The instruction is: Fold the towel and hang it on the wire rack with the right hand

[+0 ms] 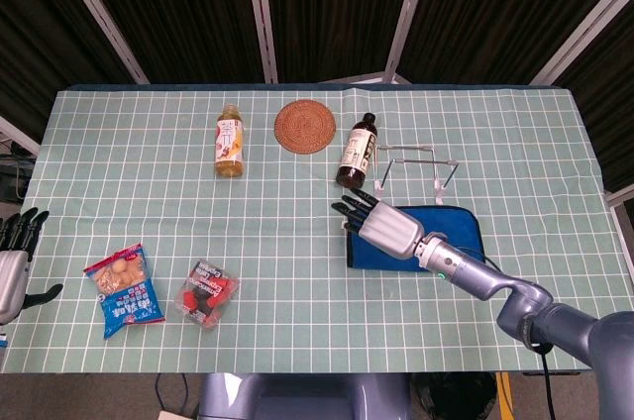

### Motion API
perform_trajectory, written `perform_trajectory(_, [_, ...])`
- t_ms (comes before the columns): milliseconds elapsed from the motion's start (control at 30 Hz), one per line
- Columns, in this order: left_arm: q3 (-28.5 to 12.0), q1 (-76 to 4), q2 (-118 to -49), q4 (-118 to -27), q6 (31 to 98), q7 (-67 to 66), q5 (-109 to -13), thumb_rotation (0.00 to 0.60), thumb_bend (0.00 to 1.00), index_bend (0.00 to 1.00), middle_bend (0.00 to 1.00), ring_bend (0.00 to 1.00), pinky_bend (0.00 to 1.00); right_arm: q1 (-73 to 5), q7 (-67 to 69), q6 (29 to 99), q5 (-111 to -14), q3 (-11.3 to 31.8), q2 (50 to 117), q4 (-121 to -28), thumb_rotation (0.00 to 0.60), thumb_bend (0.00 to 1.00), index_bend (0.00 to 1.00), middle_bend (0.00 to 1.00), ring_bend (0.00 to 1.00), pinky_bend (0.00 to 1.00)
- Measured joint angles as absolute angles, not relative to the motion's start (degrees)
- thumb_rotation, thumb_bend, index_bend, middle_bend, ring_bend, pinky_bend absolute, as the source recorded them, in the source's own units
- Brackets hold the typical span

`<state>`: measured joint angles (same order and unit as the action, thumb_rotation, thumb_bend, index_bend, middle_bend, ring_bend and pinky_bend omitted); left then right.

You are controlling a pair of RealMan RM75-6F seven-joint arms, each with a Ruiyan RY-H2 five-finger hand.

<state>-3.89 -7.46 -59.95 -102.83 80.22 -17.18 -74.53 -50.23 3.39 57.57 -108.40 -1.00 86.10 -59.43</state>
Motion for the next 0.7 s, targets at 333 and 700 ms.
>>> perform_trajectory(333, [-3.9,-7.9,-60.4,-102.5,79.7,-17.8,-73.8,0.6,0.0,0.0,0.0,0.0,0.0,-52.2,3.2,59.7,-110.7,-3.5,91.2,-53.6,0.6,0.09,0.34,0.02,0.0,0.0])
perform_trajectory(700, [-4.0,-8.1,-60.4,-102.2,79.4,-17.5,-73.4,0.6,0.0,0.0,0.0,0.0,0.0,-53.5,2.6,59.4,-110.7,-6.1,93.5,-51.0,0.6,0.09,0.34,0.02,0.0,0.0])
